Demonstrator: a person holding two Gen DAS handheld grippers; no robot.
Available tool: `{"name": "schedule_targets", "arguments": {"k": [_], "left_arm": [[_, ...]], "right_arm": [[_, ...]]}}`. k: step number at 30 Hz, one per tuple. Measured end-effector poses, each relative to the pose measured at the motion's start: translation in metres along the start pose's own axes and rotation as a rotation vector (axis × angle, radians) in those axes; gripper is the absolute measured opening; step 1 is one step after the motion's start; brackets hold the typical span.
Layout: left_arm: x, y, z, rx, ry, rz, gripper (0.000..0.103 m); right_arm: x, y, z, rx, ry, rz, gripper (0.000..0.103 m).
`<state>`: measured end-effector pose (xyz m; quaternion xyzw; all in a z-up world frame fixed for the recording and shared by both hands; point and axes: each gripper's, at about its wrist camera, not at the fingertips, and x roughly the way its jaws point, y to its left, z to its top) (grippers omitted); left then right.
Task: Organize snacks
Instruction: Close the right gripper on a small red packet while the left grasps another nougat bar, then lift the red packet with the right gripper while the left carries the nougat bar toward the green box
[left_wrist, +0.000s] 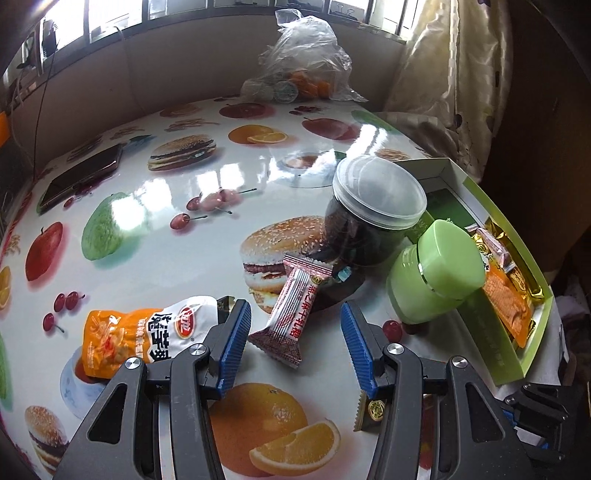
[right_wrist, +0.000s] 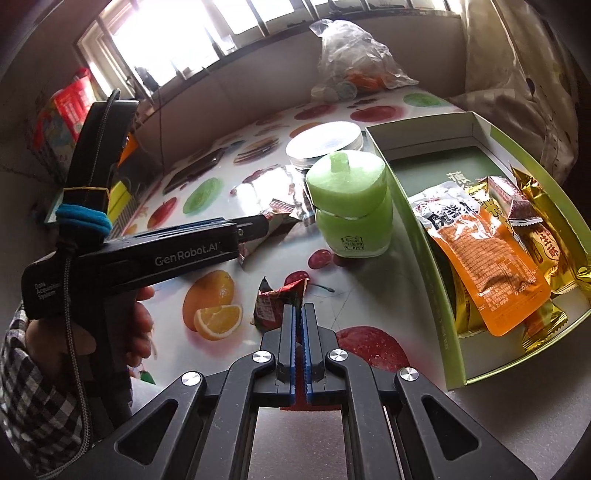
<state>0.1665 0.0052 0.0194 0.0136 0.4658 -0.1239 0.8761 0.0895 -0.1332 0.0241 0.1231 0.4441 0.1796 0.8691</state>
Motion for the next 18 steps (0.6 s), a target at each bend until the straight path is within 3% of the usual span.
{"name": "schedule_targets", "arguments": {"k": [5, 10, 18], "left_arm": [[0.006, 0.0, 0.0, 0.007, 0.011, -0.001, 0.051], [0.013, -0.001, 0.001, 0.012, 0.02, 0.029, 0.033], [0.019, 0.002, 0.0, -0.002, 0.028, 0.035, 0.024]], "right_arm": [[0.002, -0.003, 0.0, 0.01, 0.004, 0.005, 0.004], [0.003, -0.005, 0.001, 0.015, 0.009, 0.006, 0.004], [0.005, -0.007, 0.003, 0.02, 0.01, 0.008, 0.004]]}}
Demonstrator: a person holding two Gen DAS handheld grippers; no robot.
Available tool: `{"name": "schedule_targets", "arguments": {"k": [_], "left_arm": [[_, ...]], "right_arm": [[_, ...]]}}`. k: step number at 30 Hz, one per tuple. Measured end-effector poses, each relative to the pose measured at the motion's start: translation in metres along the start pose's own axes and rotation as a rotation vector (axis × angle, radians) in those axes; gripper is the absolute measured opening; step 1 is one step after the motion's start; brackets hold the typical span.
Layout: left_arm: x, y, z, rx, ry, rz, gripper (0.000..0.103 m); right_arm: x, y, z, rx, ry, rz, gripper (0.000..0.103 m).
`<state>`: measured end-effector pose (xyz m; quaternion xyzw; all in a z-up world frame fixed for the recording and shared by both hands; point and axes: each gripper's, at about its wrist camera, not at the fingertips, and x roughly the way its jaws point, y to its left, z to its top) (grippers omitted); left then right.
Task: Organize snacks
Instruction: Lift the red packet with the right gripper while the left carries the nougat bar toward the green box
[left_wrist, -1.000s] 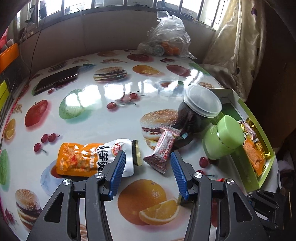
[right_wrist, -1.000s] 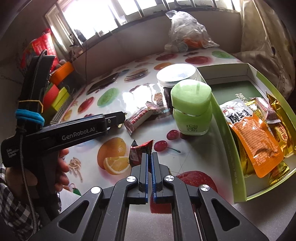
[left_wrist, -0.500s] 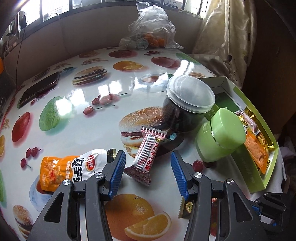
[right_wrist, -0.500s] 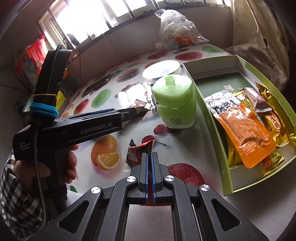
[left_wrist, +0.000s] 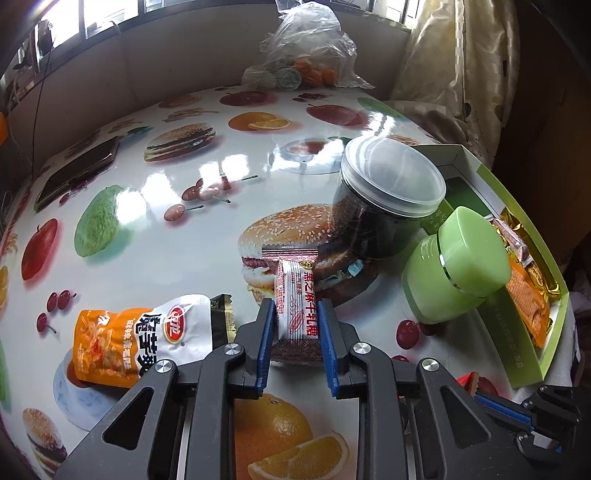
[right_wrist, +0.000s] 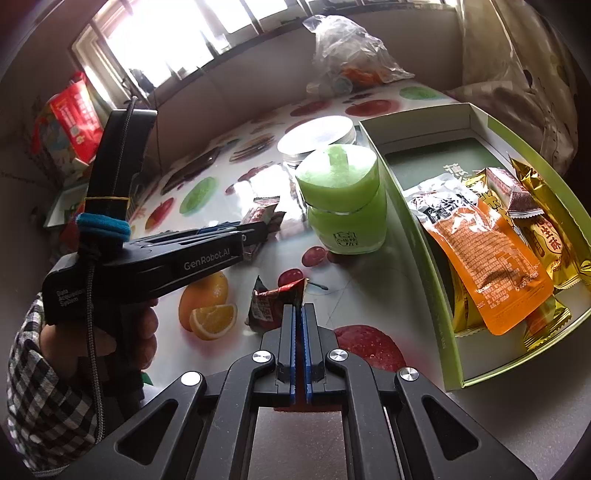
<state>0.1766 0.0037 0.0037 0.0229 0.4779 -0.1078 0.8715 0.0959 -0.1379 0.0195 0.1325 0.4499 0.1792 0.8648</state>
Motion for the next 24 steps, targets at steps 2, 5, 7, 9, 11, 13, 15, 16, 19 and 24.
{"name": "schedule_targets", "arguments": {"k": [2, 5, 7, 9, 11, 13, 15, 16, 19, 24], "left_arm": [[-0.001, 0.0, -0.001, 0.001, -0.003, 0.005, 0.023], [-0.002, 0.001, -0.002, -0.004, -0.009, 0.006, 0.022], [-0.003, 0.003, -0.003, -0.01, -0.012, 0.007, 0.022], [-0.007, 0.004, -0.004, -0.015, -0.02, 0.008, 0.022], [-0.012, 0.005, -0.004, -0.019, -0.032, 0.009, 0.022], [-0.018, 0.007, -0.005, -0.025, -0.045, 0.01, 0.022], [-0.025, 0.008, -0.006, -0.031, -0.06, 0.009, 0.022], [-0.029, 0.008, -0.006, -0.033, -0.067, 0.009, 0.022], [-0.039, 0.007, -0.008, -0.034, -0.086, 0.006, 0.022], [-0.055, 0.004, -0.013, -0.036, -0.112, 0.001, 0.022]], "right_arm": [[0.0, 0.0, 0.0, 0.0, -0.001, 0.001, 0.004], [-0.001, 0.0, 0.0, -0.002, -0.003, 0.002, 0.004], [-0.002, 0.0, -0.001, -0.003, -0.006, 0.004, 0.004], [-0.003, 0.001, 0.0, -0.006, -0.008, 0.007, 0.004], [-0.005, 0.003, -0.001, -0.013, -0.014, 0.013, 0.004], [-0.007, 0.005, -0.001, -0.02, -0.019, 0.014, 0.004], [-0.01, 0.007, -0.001, -0.027, -0.025, 0.017, 0.004], [-0.012, 0.009, -0.001, -0.03, -0.028, 0.018, 0.004], [-0.017, 0.012, -0.001, -0.039, -0.04, 0.02, 0.004], [-0.029, 0.016, -0.001, -0.054, -0.068, 0.024, 0.003]]}}
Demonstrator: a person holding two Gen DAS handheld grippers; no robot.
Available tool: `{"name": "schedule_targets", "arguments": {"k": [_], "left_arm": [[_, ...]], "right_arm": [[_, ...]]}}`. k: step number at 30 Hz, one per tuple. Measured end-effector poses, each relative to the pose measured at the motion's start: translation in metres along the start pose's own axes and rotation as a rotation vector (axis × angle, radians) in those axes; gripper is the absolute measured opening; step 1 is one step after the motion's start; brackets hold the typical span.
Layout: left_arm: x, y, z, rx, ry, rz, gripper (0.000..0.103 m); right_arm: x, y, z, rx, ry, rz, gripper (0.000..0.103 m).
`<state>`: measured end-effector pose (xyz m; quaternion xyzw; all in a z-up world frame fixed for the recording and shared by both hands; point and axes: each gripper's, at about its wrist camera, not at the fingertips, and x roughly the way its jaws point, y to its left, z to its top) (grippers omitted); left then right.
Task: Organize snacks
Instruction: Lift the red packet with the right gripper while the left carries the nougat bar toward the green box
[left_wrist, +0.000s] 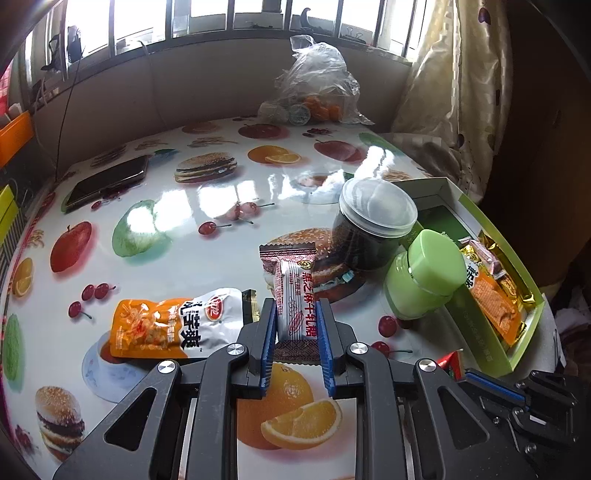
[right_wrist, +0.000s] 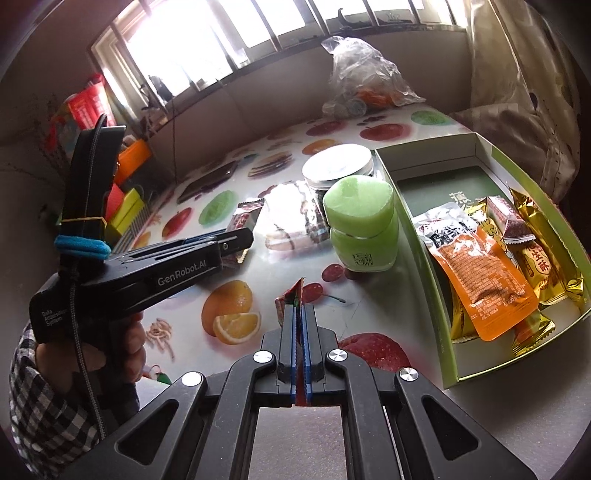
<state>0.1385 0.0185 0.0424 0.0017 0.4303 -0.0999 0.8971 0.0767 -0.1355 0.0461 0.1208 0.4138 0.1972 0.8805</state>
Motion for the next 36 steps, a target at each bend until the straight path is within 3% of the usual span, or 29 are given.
{"name": "schedule_targets", "arguments": {"k": [9, 12, 14, 16, 19, 22, 27, 36], "left_arm": [[-0.019, -0.007, -0.003, -0.001, -0.026, -0.01, 0.022], [-0.021, -0.007, -0.007, -0.003, -0.023, -0.011, 0.022], [-0.021, -0.007, -0.01, -0.006, -0.019, -0.009, 0.022], [-0.021, -0.006, -0.012, -0.01, -0.016, -0.012, 0.022], [-0.021, -0.005, -0.015, -0.017, -0.013, -0.018, 0.022], [-0.021, -0.005, -0.018, -0.016, -0.012, -0.02, 0.022], [-0.02, 0.001, -0.019, -0.031, -0.01, -0.019, 0.022], [-0.019, 0.014, -0.021, -0.062, -0.007, -0.006, 0.022]], "right_arm": [[-0.017, -0.001, 0.007, -0.003, -0.039, 0.008, 0.002], [-0.014, -0.003, 0.006, -0.032, -0.015, 0.031, 0.002], [-0.006, 0.002, 0.003, -0.102, 0.03, 0.02, 0.008], [0.004, 0.005, -0.001, -0.142, 0.073, 0.013, 0.021], [0.012, 0.004, -0.008, -0.124, 0.091, -0.022, 0.042], [0.018, 0.001, -0.012, -0.086, 0.107, -0.025, 0.056], [0.039, 0.0, -0.012, -0.048, 0.154, -0.049, 0.057], [0.058, 0.03, -0.012, -0.2, 0.152, -0.082, 0.057]]}}
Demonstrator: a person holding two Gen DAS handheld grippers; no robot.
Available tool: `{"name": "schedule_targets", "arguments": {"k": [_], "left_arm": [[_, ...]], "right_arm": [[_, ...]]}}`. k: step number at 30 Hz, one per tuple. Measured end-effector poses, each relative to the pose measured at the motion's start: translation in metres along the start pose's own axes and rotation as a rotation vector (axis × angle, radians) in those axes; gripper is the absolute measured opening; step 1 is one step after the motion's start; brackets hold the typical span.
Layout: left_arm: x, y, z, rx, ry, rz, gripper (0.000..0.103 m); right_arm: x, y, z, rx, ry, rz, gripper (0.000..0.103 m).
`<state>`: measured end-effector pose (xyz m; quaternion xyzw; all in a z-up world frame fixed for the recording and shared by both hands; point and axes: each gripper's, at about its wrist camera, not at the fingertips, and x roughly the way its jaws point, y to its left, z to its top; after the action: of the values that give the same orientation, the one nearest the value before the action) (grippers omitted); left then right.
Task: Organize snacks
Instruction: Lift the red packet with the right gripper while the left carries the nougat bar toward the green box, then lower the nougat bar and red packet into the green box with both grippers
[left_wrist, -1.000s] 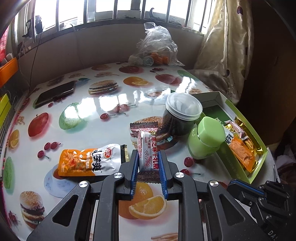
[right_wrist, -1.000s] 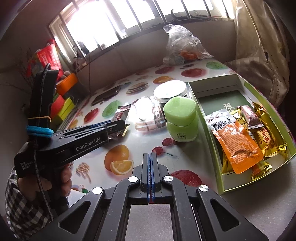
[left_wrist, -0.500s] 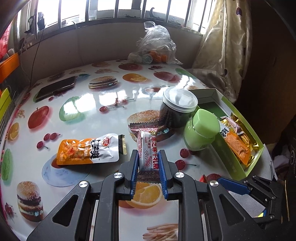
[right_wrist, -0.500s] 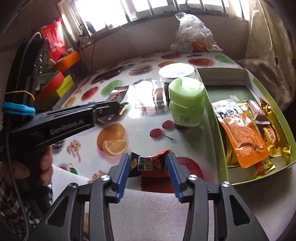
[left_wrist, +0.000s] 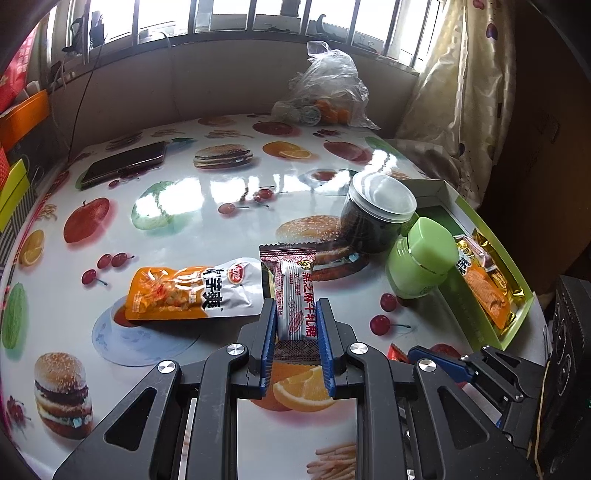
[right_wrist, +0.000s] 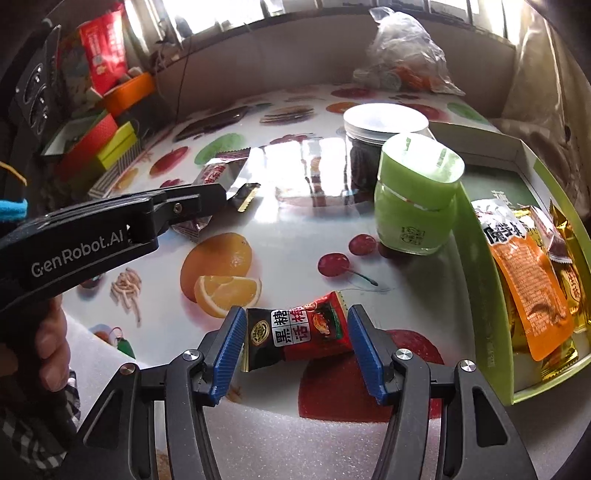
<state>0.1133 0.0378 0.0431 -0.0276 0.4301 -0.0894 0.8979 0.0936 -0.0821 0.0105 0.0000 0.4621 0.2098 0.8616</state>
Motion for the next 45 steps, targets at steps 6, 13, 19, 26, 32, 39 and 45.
{"name": "schedule_targets", "arguments": {"k": [6, 13, 19, 26, 32, 39, 45], "left_arm": [[0.0, 0.003, -0.002, -0.006, 0.003, -0.002, 0.022], [-0.003, 0.0, -0.004, -0.011, -0.003, -0.005, 0.022], [-0.008, -0.001, -0.005, -0.014, -0.008, 0.0, 0.022], [-0.012, -0.006, -0.005, -0.002, -0.012, -0.006, 0.022], [-0.022, -0.015, -0.002, 0.013, -0.026, -0.013, 0.022], [-0.037, -0.033, 0.008, 0.045, -0.063, -0.033, 0.022], [-0.042, -0.053, 0.016, 0.076, -0.081, -0.066, 0.022]], "right_arm": [[0.0, 0.005, -0.004, -0.042, -0.014, -0.038, 0.048], [-0.003, 0.009, -0.006, -0.066, -0.035, -0.027, 0.033], [-0.008, 0.008, -0.007, -0.057, -0.045, -0.019, 0.029], [-0.024, 0.0, -0.005, -0.023, -0.094, -0.018, 0.029], [-0.041, -0.003, -0.001, -0.01, -0.131, -0.003, 0.029], [-0.07, -0.016, 0.005, 0.01, -0.202, -0.019, 0.029], [-0.09, -0.04, 0.01, 0.06, -0.25, -0.064, 0.029]]}}
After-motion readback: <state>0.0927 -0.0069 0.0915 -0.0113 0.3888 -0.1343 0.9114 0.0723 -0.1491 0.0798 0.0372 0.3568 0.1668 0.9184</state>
